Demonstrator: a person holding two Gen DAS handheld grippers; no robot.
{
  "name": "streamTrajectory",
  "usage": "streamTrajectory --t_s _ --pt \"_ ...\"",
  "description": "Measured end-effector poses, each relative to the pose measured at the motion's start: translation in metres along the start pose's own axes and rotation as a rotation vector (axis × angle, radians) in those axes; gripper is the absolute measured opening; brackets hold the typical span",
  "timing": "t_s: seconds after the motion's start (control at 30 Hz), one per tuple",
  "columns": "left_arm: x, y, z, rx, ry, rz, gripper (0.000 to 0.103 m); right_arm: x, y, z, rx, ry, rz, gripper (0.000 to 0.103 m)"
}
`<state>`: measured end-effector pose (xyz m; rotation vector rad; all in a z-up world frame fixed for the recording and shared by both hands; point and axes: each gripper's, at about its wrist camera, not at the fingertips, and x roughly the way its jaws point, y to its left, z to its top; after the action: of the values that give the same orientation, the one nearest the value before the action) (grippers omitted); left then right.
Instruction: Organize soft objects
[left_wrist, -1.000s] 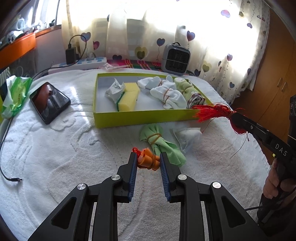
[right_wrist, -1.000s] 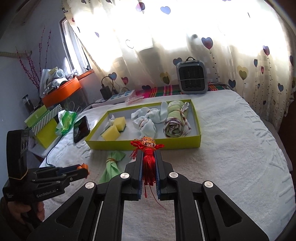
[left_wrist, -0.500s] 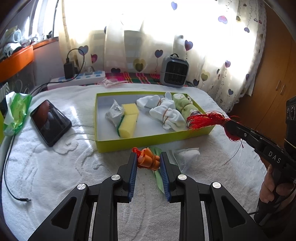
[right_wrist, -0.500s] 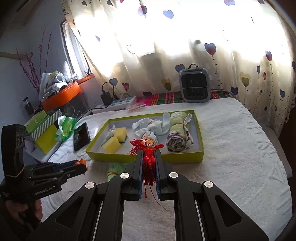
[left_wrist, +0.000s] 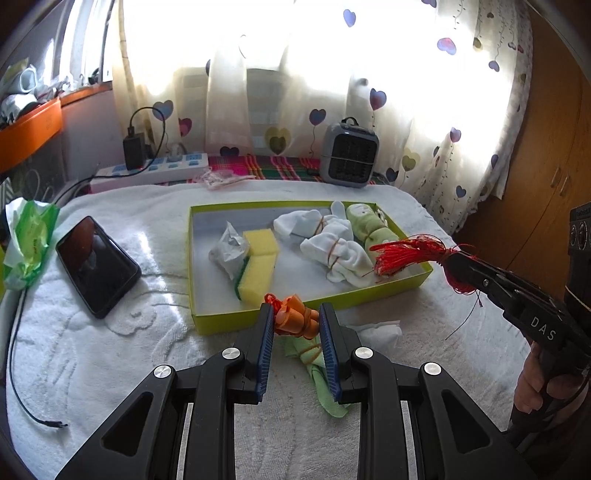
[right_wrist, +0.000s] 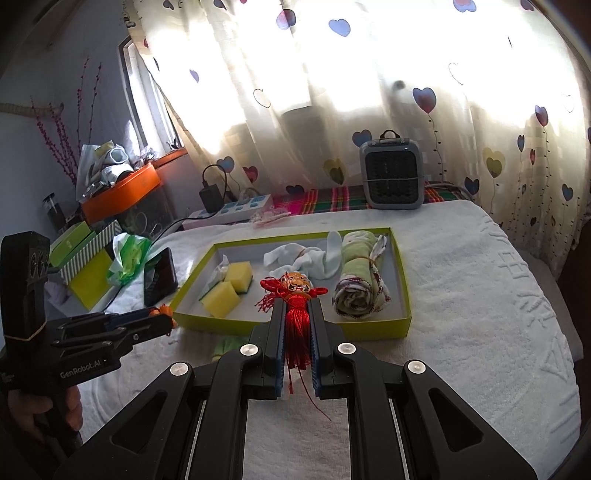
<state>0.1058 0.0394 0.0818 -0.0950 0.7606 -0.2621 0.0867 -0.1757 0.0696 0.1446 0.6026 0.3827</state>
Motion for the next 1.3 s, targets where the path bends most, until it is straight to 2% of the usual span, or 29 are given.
streamTrajectory --t_s 0.57,0.93,1.3 --pt "0.027 0.007 0.038 0.004 -0.015 -0.001 0.023 0.028 -0.001 0.034 -0.023 -0.018 -0.016 0.012" --pt "0.057 0.005 0.048 -0.003 0.019 -0.02 0.023 0.063 -0.008 0.054 -0.028 -0.009 -0.042 0.012" --pt "0.092 0.002 0.047 -0.003 0.082 -0.015 0.023 0.102 -0.018 0.054 -0.021 0.051 -0.054 0.012"
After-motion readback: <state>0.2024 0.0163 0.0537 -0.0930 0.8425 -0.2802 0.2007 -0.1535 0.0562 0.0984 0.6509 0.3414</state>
